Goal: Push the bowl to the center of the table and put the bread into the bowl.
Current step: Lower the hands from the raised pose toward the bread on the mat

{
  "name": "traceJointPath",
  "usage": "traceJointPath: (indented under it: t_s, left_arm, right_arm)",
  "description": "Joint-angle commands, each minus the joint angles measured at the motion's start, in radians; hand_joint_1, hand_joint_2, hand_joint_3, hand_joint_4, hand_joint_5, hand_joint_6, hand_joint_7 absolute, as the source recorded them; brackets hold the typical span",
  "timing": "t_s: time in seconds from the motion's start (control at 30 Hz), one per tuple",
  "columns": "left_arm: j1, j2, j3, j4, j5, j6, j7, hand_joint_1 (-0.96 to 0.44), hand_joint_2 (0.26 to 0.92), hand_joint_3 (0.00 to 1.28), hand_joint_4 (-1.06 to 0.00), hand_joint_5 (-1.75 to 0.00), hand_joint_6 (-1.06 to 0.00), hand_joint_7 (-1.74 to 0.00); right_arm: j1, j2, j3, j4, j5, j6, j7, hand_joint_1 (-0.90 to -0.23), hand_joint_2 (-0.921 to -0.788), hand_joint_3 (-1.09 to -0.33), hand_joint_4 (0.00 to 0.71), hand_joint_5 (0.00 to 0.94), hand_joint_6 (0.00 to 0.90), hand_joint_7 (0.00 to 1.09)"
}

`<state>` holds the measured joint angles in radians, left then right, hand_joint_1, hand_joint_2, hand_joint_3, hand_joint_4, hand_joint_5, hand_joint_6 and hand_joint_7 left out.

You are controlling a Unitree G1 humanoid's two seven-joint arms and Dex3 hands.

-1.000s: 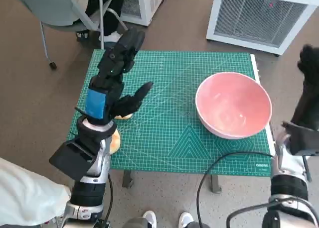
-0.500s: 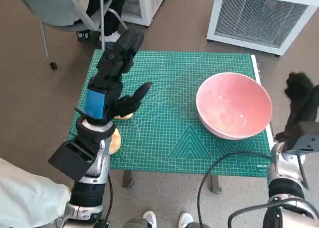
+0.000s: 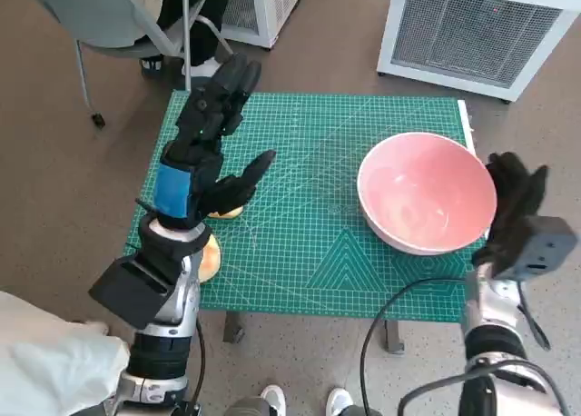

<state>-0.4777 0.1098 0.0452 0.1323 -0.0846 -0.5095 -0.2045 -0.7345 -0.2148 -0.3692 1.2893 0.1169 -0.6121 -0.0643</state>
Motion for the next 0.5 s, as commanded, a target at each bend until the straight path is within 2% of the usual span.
traceJointPath:
  t_s: [0.03,0.13,0.37,0.5]
  left_arm:
    - [0.014,0.006,0.003,-0.020,0.003,0.002,0.005,-0.32,0.921,0.38,-0.36,0.00,-0.30,-0.26]
    - [0.015,0.007,0.003,-0.020,0.005,0.000,0.005,-0.32,0.921,0.37,-0.36,0.00,-0.30,-0.26]
    - [0.022,0.014,0.005,-0.020,0.008,-0.005,0.003,-0.32,0.921,0.37,-0.36,0.00,-0.30,-0.25]
    - [0.026,0.022,0.011,-0.018,0.006,-0.008,0.001,-0.33,0.921,0.37,-0.36,0.00,-0.30,-0.25]
  right_arm:
    - [-0.017,0.041,-0.020,0.018,0.033,0.049,0.032,-0.442,-0.921,-0.814,0.301,0.017,0.069,0.64]
    - [-0.029,0.054,-0.023,0.019,0.038,0.058,0.039,-0.445,-0.921,-0.824,0.302,0.016,0.072,0.64]
    - [-0.058,0.074,0.010,0.025,-0.004,0.062,-0.011,-0.450,-0.921,-0.836,0.310,0.018,0.067,0.63]
    - [-0.084,0.094,0.005,0.028,0.004,0.076,-0.003,-0.445,-0.921,-0.841,0.317,0.020,0.065,0.62]
